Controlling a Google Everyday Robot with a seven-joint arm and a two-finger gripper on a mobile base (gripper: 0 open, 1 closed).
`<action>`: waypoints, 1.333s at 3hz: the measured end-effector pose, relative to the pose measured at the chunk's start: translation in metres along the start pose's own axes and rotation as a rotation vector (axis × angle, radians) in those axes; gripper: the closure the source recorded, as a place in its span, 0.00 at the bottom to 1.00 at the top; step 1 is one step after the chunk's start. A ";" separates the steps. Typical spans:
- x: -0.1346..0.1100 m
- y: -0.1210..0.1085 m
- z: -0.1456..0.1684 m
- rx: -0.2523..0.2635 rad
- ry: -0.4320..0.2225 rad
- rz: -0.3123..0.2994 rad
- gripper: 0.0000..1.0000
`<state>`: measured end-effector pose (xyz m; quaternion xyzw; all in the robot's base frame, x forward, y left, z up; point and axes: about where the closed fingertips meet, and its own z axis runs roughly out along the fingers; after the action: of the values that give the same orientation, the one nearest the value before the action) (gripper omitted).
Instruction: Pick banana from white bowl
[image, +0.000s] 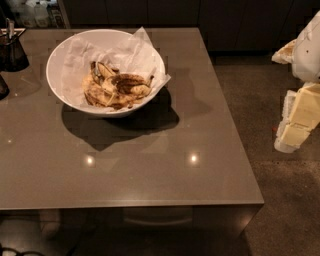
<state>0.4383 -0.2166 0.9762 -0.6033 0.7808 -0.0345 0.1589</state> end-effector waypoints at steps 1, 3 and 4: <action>-0.002 -0.002 -0.001 0.003 0.002 0.000 0.00; -0.032 -0.028 0.010 -0.048 0.002 -0.091 0.00; -0.064 -0.033 0.019 -0.070 -0.016 -0.201 0.00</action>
Offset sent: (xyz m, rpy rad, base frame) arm 0.0360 0.0168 0.0029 0.0117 0.0619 0.0690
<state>0.4889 -0.1623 0.9797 -0.6841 0.7156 -0.0183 0.1398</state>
